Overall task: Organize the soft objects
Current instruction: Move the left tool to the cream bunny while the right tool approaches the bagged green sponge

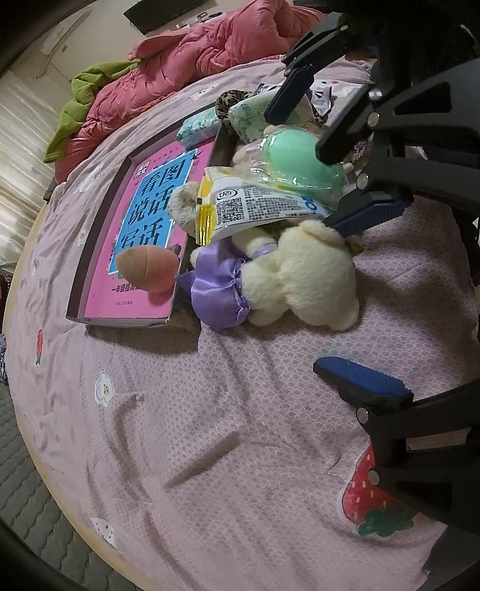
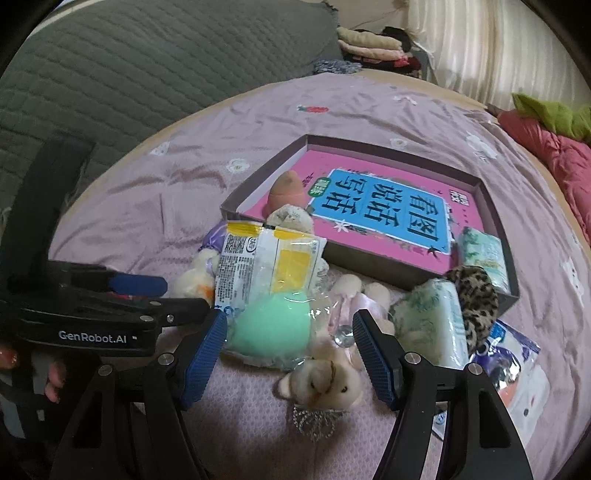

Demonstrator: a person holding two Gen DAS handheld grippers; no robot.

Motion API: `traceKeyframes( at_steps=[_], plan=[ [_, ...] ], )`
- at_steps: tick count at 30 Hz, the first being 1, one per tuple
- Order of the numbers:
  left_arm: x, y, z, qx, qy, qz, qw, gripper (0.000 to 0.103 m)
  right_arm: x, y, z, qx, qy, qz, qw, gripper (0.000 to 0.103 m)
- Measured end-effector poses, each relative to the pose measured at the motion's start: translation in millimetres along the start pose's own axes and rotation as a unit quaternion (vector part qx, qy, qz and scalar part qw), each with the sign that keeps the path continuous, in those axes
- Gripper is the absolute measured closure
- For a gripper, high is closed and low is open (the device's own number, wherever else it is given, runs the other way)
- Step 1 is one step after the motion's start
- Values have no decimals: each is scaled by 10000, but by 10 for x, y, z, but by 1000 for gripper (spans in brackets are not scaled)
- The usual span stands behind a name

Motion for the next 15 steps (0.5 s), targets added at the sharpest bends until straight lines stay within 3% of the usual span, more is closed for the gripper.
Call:
traceKeyframes(
  at_steps=[12, 15],
  plan=[
    [-66, -74, -88, 16, 79, -40, 10000, 37, -53, -13, -136, 65, -8, 264, 9996, 31],
    [-66, -82, -113, 18, 95, 1, 10000, 37, -68, -29, -143, 34, -77, 261, 9996, 37]
  ],
)
Point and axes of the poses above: each gripper's, at about its wrist camera, not at the fingertips, and z roughly against the way its jaws point, x to its left, y to its underside, the point moved 5 cm from there along -z, roughly the way its jaws point, and after that the axes turned 15 degrees about -y, right-handed, at the moved point
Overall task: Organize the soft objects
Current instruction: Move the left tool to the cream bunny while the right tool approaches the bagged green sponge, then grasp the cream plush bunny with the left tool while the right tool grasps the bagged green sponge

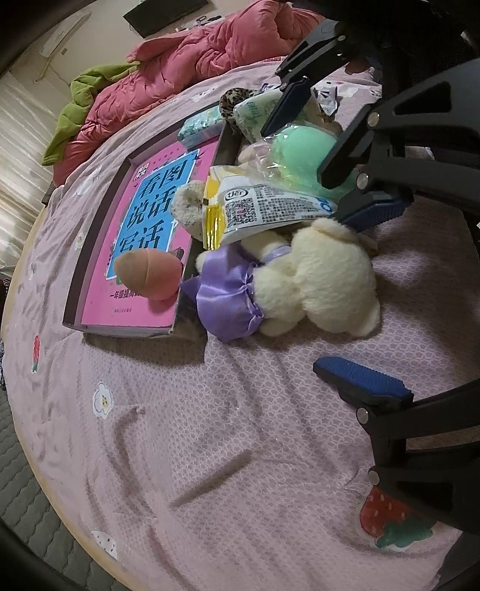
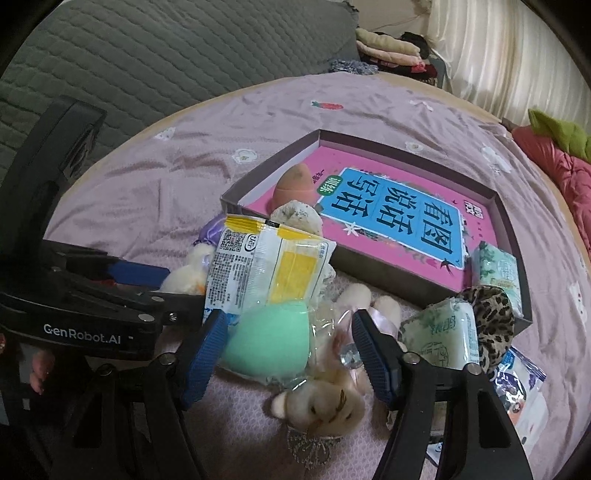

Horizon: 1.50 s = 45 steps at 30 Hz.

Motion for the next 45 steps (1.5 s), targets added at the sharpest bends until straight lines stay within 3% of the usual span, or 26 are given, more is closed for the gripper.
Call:
traceKeyframes(
  at_steps=[7, 12, 17, 19, 23, 31, 38, 45],
  plan=[
    [-26, -32, -57, -3, 8, 55, 10000, 39, -23, -21, 36, -129, -189, -112, 9997, 51],
    [-41, -44, -58, -23, 138, 79, 9999, 49, -44, -41, 97, -274, -241, -218, 9991, 57],
    [-57, -46, -30, -36, 205, 100, 9997, 53, -34, -39, 128, -321, -268, -223, 9989, 63],
    [-52, -41, -37, -15, 219, 103, 9997, 53, -48, -17, 98, -198, -419, -345, 9983, 62],
    [-34, -33, -24, -16, 249, 142, 9996, 53, -40, 11, 128, -199, -454, -371, 9981, 46],
    [-10, -16, -11, 14, 272, 188, 9995, 53, 128, 41, 151, -88, -359, 177, 9992, 45],
    [0, -10, -8, 28, 289, 220, 9993, 53, 417, 98, 69, 185, 23, 1280, 9916, 45],
    [-3, -12, -30, 36, 256, 183, 9995, 53, 396, 172, -28, 331, 105, 1396, 9896, 48]
  ],
)
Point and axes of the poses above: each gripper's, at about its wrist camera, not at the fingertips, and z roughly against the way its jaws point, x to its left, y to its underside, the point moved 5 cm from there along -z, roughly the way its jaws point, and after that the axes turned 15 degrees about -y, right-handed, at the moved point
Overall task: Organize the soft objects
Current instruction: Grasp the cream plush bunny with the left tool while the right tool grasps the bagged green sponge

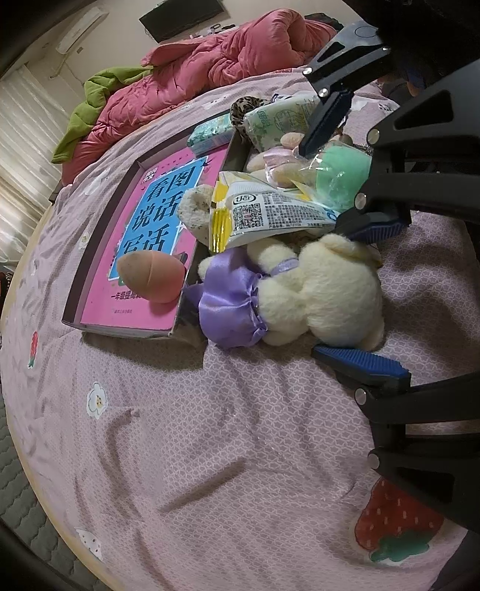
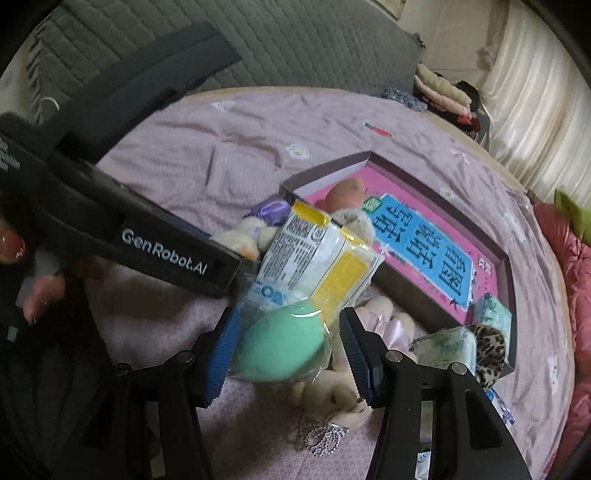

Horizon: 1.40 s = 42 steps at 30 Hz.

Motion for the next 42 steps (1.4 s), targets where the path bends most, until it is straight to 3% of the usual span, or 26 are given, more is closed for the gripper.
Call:
traceKeyframes(
  at_steps=[5, 8, 18, 42],
  plan=[
    [-16, -1, -31, 1, -56, -55, 10000, 53, -84, 11, 1, -84, -195, -287, 9994, 63],
    [-38, 4, -36, -22, -91, -111, 9999, 55, -134, 11, 33, -166, -318, -517, 9980, 66],
    [12, -25, 171, -302, 28, 3, 9995, 59, -292, -128, 432, -872, -317, -1092, 9897, 67],
    [-90, -199, 882, -1224, 39, 44, 9925, 60, -430, -137, 1028, -1619, 67, -1451, 9761, 67]
  ],
)
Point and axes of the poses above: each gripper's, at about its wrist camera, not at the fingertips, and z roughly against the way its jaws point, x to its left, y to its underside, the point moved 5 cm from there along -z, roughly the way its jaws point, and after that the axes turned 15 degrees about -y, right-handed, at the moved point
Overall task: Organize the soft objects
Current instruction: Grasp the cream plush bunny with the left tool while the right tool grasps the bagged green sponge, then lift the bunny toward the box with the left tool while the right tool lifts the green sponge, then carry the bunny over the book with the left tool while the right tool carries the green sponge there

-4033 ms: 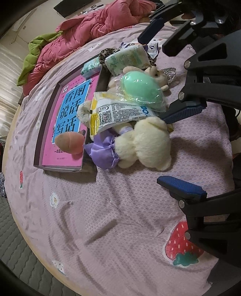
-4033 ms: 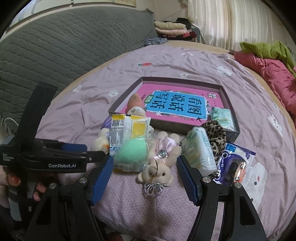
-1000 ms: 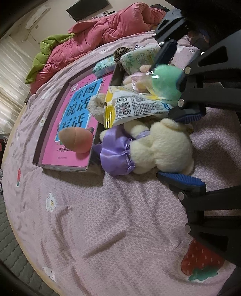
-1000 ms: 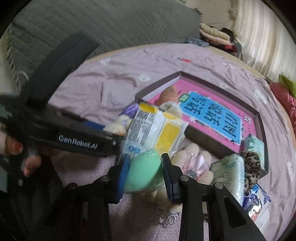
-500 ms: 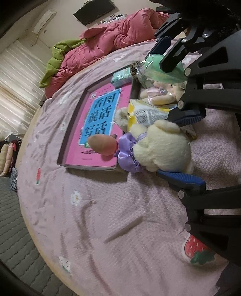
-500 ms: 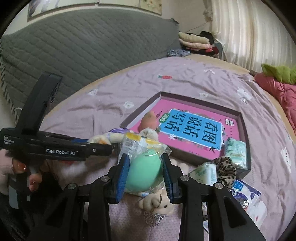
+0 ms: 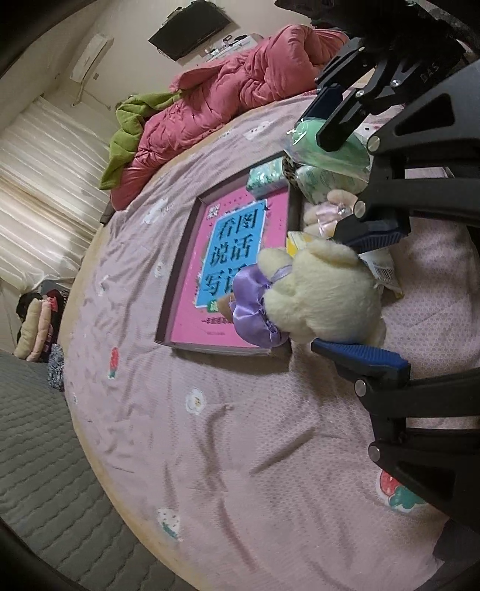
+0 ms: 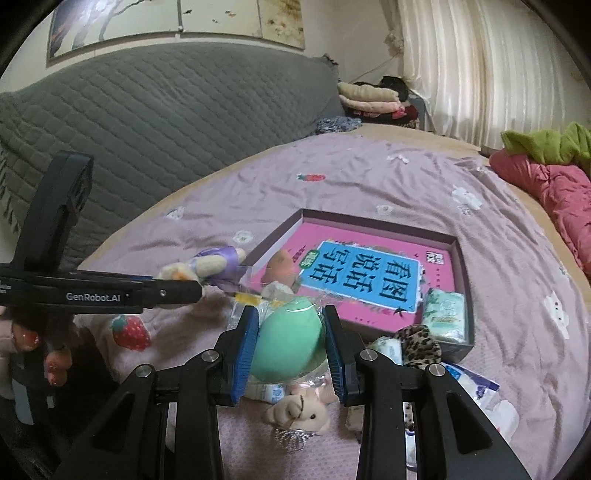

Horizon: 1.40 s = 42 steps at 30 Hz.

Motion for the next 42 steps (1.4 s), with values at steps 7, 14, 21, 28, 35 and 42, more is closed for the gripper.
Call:
traceKeyframes(
  at_steps=[7, 14, 21, 28, 35, 42],
  plan=[
    [-121, -69, 119, -190, 17, -85, 9998, 60, -79, -57, 203, -257, 115, -139, 9995, 67],
    [-242, -183, 207, -374, 53, -161, 9992, 60, -155, -130, 331, -446, 199, -213, 9986, 67],
    [-353, -295, 246, -506, 61, -226, 9984, 59, -203, -182, 402, -615, 303, -255, 9973, 67],
    [-434, -317, 195, -540, -17, -377, 9978, 60, -308, -220, 409, -689, 441, -370, 9960, 67],
    [-502, -416, 106, -556, 14, -357, 9978, 60, -432, -276, 381, -723, 564, -493, 9946, 67],
    [-574, -566, -48, -542, 35, -320, 9980, 59, -543, -375, 323, -771, 658, -570, 9932, 67]
  ],
)
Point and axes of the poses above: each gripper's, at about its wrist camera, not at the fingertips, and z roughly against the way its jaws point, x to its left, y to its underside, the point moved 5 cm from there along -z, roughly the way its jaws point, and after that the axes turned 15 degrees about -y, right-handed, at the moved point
